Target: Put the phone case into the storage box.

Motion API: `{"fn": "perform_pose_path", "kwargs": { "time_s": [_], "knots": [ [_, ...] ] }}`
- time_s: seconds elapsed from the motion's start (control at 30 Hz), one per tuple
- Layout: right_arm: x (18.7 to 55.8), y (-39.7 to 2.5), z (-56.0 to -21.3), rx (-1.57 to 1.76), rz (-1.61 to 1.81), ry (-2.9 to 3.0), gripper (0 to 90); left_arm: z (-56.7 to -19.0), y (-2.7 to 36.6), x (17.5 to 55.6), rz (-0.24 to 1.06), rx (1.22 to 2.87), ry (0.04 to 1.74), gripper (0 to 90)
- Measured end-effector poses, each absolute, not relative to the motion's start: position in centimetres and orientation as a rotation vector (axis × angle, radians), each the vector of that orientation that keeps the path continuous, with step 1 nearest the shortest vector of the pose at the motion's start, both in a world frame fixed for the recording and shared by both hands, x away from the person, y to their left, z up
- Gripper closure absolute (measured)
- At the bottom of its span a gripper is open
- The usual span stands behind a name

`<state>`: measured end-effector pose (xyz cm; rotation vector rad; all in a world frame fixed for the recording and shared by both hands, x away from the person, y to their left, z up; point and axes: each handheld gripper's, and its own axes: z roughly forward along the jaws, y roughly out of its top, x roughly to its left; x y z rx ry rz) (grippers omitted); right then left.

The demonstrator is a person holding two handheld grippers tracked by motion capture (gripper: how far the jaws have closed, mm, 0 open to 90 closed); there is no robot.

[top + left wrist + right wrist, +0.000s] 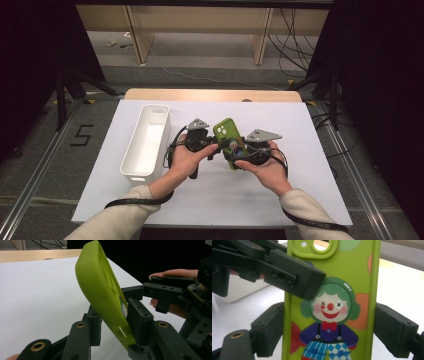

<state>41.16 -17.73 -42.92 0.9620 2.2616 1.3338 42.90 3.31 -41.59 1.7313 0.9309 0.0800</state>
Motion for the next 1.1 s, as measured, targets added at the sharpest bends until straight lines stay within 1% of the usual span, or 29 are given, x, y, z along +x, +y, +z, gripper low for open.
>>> {"fn": "perform_pose_path", "kwargs": {
  "time_s": [0.17, 0.2, 0.23, 0.3, 0.7, 0.8, 1.1],
  "knots": [
    [41.1, -17.7, -43.0, 0.951, 1.319, 2.261, 16.8, -41.5, 3.2, 42.8, 0.052, 1.717, 0.911, 70.5],
    [41.1, -17.6, -43.0, 0.945, 1.318, 2.26, 16.7, -41.4, 3.2, 42.7, 0.048, 1.713, 0.905, 73.2],
    [41.1, -17.6, -43.0, 0.945, 1.318, 2.26, 16.7, -41.4, 3.2, 42.6, 0.044, 1.71, 0.896, 73.2],
    [41.1, -17.5, -43.0, 0.938, 1.319, 2.255, 16.7, -41.2, 3.1, 42.4, 0.034, 1.705, 0.882, 76.7],
    [41.0, -17.4, -42.9, 0.926, 1.377, 2.226, 15.4, -40.8, 3.7, 42.7, 0.045, 1.696, 0.861, 77.1],
    [40.9, -17.6, -42.9, 0.919, 1.387, 2.239, 15.3, -40.7, 4.1, 42.9, 0.074, 1.706, 0.853, 77.3],
    [41.0, -18.2, -43.2, 0.922, 1.384, 2.275, 15.9, -40.6, 4.9, 43.3, 0.078, 1.724, 0.837, 77.3]
  ]
}}
